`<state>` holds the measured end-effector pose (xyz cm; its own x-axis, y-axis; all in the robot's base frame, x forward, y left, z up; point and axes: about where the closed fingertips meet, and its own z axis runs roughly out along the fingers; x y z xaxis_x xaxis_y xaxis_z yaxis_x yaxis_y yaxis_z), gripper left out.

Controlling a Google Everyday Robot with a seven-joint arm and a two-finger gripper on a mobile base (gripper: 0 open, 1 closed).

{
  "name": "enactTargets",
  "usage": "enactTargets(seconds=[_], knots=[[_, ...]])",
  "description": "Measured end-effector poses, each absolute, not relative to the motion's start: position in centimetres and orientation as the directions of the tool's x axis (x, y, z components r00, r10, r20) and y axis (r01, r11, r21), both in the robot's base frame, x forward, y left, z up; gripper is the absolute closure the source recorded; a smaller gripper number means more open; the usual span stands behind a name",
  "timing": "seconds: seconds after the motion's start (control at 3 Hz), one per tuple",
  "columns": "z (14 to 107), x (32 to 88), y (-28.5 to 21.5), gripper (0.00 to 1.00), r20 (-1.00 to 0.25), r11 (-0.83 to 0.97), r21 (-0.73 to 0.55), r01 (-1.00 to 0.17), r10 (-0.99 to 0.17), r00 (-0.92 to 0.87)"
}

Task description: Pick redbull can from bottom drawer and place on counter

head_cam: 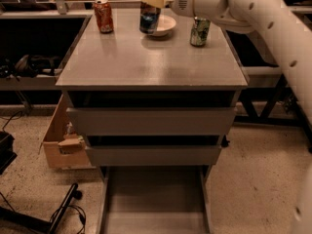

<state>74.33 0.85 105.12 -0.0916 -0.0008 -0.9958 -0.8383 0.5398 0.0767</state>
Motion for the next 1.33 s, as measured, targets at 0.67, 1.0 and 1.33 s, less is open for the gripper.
enactTargets(seconds=[0.67,1.0,1.33], knots=[[96.6,80.8,8.5,1.0,-0.984,0.545,0.129,-0.829,-0.029,-0.173],[91.2,79.9,11.2,1.0,-0.967,0.536,0.156,-0.83,-0.089,-0.24],[91.9,79.9,11.2,0.82,-0.967,0.536,0.156,-0.83,-0.089,-0.24]])
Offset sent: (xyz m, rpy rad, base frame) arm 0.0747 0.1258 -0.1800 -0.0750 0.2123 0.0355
